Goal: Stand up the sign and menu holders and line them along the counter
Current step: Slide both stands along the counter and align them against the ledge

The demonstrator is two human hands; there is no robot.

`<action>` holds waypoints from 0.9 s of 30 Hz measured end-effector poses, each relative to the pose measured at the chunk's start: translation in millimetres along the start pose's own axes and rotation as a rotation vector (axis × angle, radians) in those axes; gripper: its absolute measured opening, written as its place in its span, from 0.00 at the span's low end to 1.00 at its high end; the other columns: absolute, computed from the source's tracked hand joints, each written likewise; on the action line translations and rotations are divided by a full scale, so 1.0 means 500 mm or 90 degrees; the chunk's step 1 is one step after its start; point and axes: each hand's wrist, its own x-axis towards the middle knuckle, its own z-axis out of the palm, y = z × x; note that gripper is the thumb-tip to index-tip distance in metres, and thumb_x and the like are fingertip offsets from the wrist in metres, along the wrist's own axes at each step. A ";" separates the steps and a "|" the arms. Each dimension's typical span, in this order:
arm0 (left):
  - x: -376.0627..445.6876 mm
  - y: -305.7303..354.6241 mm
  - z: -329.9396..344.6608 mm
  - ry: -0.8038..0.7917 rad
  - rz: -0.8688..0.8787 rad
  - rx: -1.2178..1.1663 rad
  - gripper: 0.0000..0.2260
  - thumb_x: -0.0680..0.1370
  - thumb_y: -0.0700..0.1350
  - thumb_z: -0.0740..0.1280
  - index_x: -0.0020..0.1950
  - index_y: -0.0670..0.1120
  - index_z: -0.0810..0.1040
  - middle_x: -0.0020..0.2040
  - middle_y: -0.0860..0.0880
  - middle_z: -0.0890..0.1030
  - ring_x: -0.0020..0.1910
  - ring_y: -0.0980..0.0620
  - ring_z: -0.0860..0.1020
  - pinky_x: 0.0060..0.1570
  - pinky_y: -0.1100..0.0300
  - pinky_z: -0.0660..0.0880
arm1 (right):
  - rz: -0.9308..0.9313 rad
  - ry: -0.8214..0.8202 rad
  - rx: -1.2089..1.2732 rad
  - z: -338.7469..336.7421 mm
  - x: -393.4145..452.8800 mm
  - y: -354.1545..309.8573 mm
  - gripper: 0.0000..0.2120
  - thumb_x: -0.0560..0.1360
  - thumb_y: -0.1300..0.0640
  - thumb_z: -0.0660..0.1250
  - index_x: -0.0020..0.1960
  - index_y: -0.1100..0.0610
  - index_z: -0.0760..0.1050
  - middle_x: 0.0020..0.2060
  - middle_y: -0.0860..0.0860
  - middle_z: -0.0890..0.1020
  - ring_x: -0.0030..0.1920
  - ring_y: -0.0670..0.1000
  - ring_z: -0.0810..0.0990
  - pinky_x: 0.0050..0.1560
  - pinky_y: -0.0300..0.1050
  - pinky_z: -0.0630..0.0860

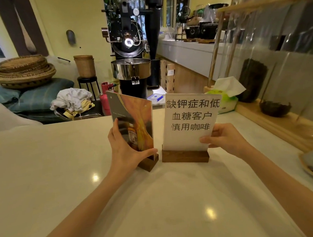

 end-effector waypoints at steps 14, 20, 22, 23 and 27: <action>0.068 0.083 0.249 -0.097 0.028 -0.085 0.56 0.51 0.56 0.79 0.68 0.59 0.45 0.69 0.46 0.57 0.66 0.52 0.59 0.62 0.59 0.59 | 0.025 0.181 -0.062 -0.182 -0.055 0.068 0.14 0.65 0.64 0.72 0.46 0.48 0.79 0.43 0.43 0.82 0.41 0.43 0.81 0.32 0.35 0.79; 0.094 0.118 0.361 -0.131 0.046 -0.115 0.56 0.51 0.58 0.78 0.68 0.58 0.46 0.69 0.45 0.57 0.67 0.47 0.61 0.64 0.52 0.63 | 0.059 0.267 -0.074 -0.249 -0.077 0.094 0.13 0.66 0.63 0.73 0.43 0.46 0.78 0.44 0.45 0.82 0.44 0.45 0.80 0.38 0.41 0.79; 0.102 0.129 0.395 -0.142 0.049 -0.120 0.56 0.50 0.58 0.78 0.68 0.59 0.46 0.69 0.45 0.57 0.67 0.47 0.60 0.64 0.52 0.63 | 0.079 0.301 -0.064 -0.270 -0.082 0.103 0.12 0.66 0.63 0.73 0.45 0.48 0.79 0.44 0.47 0.82 0.45 0.47 0.80 0.40 0.44 0.79; 0.105 0.135 0.412 -0.148 0.050 -0.122 0.56 0.50 0.58 0.78 0.68 0.59 0.46 0.69 0.45 0.57 0.67 0.47 0.60 0.64 0.52 0.63 | 0.089 0.317 -0.059 -0.280 -0.084 0.107 0.12 0.66 0.62 0.73 0.45 0.49 0.79 0.44 0.47 0.83 0.45 0.47 0.80 0.42 0.45 0.79; 0.118 0.162 0.481 -0.176 0.060 -0.135 0.56 0.50 0.58 0.78 0.68 0.59 0.45 0.70 0.44 0.56 0.68 0.46 0.60 0.65 0.48 0.63 | 0.125 0.381 -0.063 -0.318 -0.088 0.122 0.11 0.65 0.63 0.73 0.47 0.55 0.79 0.42 0.49 0.82 0.41 0.45 0.79 0.40 0.45 0.79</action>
